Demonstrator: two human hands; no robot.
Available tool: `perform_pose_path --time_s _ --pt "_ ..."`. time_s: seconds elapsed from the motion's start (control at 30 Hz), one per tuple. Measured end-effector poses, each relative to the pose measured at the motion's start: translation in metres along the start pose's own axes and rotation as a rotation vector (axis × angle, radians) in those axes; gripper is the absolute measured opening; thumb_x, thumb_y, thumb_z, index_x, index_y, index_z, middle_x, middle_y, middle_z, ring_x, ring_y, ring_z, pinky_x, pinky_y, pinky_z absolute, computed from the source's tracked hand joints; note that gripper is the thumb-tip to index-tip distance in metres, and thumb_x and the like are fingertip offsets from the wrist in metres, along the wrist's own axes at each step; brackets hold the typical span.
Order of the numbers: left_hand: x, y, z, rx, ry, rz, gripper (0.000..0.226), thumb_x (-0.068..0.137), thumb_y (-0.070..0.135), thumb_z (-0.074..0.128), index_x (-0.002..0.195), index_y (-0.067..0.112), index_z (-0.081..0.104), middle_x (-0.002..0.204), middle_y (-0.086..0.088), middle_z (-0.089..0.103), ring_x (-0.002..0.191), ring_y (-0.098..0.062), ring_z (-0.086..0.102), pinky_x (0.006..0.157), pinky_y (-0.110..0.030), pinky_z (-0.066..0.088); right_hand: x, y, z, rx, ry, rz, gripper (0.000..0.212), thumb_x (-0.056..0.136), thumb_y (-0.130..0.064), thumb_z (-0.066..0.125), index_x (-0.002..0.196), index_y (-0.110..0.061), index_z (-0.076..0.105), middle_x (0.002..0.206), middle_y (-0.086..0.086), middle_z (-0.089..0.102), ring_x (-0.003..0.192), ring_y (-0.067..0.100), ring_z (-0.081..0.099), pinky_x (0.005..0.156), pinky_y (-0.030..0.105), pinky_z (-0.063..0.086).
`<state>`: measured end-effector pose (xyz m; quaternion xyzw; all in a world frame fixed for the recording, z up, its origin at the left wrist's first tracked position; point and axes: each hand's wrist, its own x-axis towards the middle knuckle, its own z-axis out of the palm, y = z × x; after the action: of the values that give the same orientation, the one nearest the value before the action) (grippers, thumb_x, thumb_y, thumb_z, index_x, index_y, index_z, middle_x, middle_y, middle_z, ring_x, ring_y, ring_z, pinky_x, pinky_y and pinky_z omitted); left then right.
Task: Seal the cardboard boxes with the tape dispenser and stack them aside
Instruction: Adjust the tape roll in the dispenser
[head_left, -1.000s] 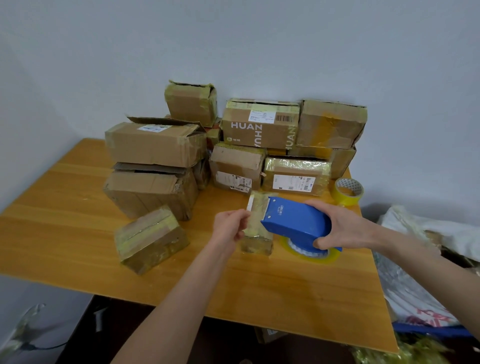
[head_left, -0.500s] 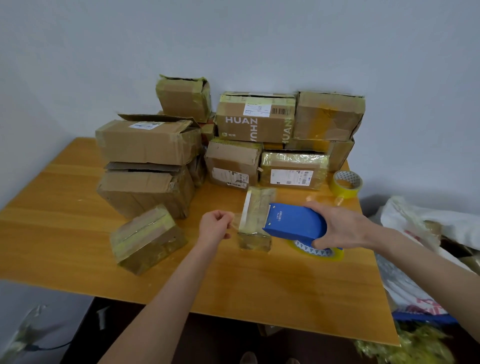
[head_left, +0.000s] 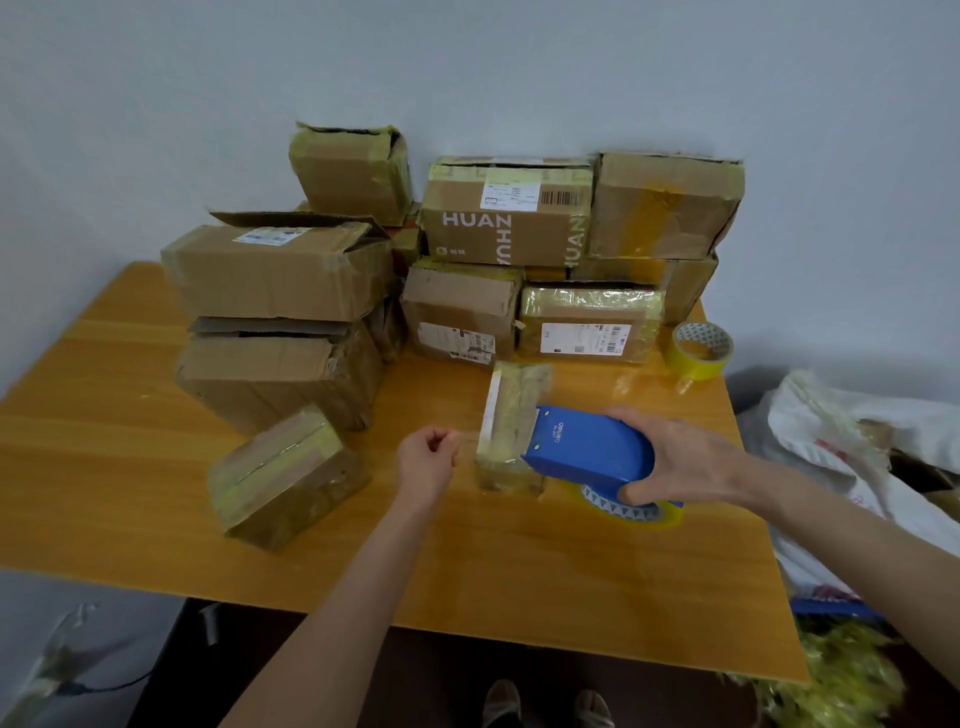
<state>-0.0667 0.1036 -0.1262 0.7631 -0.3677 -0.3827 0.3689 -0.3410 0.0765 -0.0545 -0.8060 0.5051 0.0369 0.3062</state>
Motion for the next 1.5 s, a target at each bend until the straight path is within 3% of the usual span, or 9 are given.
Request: perform_pose_path --time_s 0.17,0.33,0.6,0.7,0.83,1.07,1.23,1.37,1.5 --pt "0.007 0.008 -0.012 -0.027 -0.016 0.048 0.012 0.096 0.014 0.055 0.088 0.012 0.064 0.071 -0.002 0.056 0.065 -0.014 0.052 0.062 -0.026 0.047 -0.008 0.004 -0.015 -0.091 0.006 0.003 0.079 0.071 -0.041 0.074 0.139 -0.04 0.032 0.095 -0.02 0.052 0.08 0.003 0.054 0.061 0.02 0.043" --pt "0.004 0.006 -0.013 -0.041 0.007 0.045 0.011 0.095 0.012 0.056 0.087 0.013 0.064 0.069 -0.002 0.056 0.063 -0.013 0.051 0.062 -0.026 0.047 -0.012 0.005 -0.016 -0.045 -0.018 0.011 0.081 0.069 -0.04 0.074 0.138 -0.043 0.031 0.096 -0.018 0.054 0.078 0.003 0.056 0.064 0.025 0.049" --pt "0.007 -0.004 -0.018 -0.015 0.089 0.042 0.01 0.096 0.016 0.055 0.091 0.015 0.064 0.074 -0.001 0.059 0.068 -0.013 0.054 0.067 -0.028 0.05 -0.007 0.012 -0.007 -0.214 -0.015 0.035 0.075 0.07 -0.047 0.07 0.136 -0.042 0.033 0.099 -0.017 0.055 0.087 0.01 0.055 0.062 0.025 0.042" --pt "0.01 -0.008 -0.015 0.027 0.083 0.043 0.01 0.096 0.016 0.055 0.093 0.014 0.064 0.074 0.0 0.059 0.069 -0.013 0.055 0.071 -0.033 0.052 0.0 0.015 -0.001 -0.237 -0.014 0.049 0.076 0.07 -0.049 0.068 0.136 -0.043 0.031 0.102 -0.016 0.055 0.089 0.012 0.055 0.066 0.029 0.048" --pt "0.014 -0.018 -0.008 0.083 0.04 0.05 0.009 0.097 0.014 0.053 0.095 0.013 0.062 0.076 0.0 0.059 0.071 -0.014 0.054 0.064 -0.024 0.046 0.009 0.021 0.008 -0.251 -0.046 0.084 0.076 0.07 -0.05 0.068 0.136 -0.041 0.031 0.103 -0.014 0.055 0.091 0.014 0.054 0.073 0.035 0.053" --pt "0.016 -0.032 0.009 0.054 -0.155 -0.024 0.027 0.097 0.023 0.055 0.119 0.008 0.056 0.105 -0.004 0.059 0.096 -0.017 0.055 0.084 -0.029 0.047 0.025 0.026 0.037 -0.154 -0.109 0.175 0.075 0.07 -0.049 0.069 0.133 -0.042 0.029 0.104 -0.01 0.055 0.093 0.018 0.054 0.065 0.032 0.042" --pt "0.018 -0.029 0.026 0.253 -0.253 -0.045 0.038 0.101 0.015 0.046 0.138 0.01 0.047 0.136 -0.014 0.052 0.115 -0.029 0.056 0.099 -0.038 0.047 0.028 0.027 0.038 -0.122 -0.145 0.214 0.08 0.069 -0.047 0.069 0.136 -0.042 0.026 0.1 -0.009 0.055 0.091 0.018 0.056 0.06 0.029 0.042" --pt "0.006 -0.028 0.01 0.408 -0.083 0.221 0.041 0.101 0.014 0.045 0.142 0.011 0.043 0.148 -0.011 0.038 0.132 -0.023 0.043 0.11 -0.032 0.035 0.029 0.024 0.037 -0.123 -0.156 0.229 0.081 0.068 -0.045 0.069 0.136 -0.043 0.025 0.098 -0.009 0.054 0.089 0.018 0.055 0.057 0.028 0.041" --pt "-0.034 -0.013 0.032 0.312 -0.269 0.318 0.059 0.102 0.024 0.039 0.154 0.015 0.011 0.16 -0.002 0.017 0.143 -0.012 0.02 0.111 -0.026 0.024 0.028 0.022 0.035 -0.126 -0.154 0.228 0.079 0.067 -0.045 0.069 0.133 -0.042 0.027 0.093 -0.012 0.052 0.084 0.015 0.054 0.054 0.027 0.038"
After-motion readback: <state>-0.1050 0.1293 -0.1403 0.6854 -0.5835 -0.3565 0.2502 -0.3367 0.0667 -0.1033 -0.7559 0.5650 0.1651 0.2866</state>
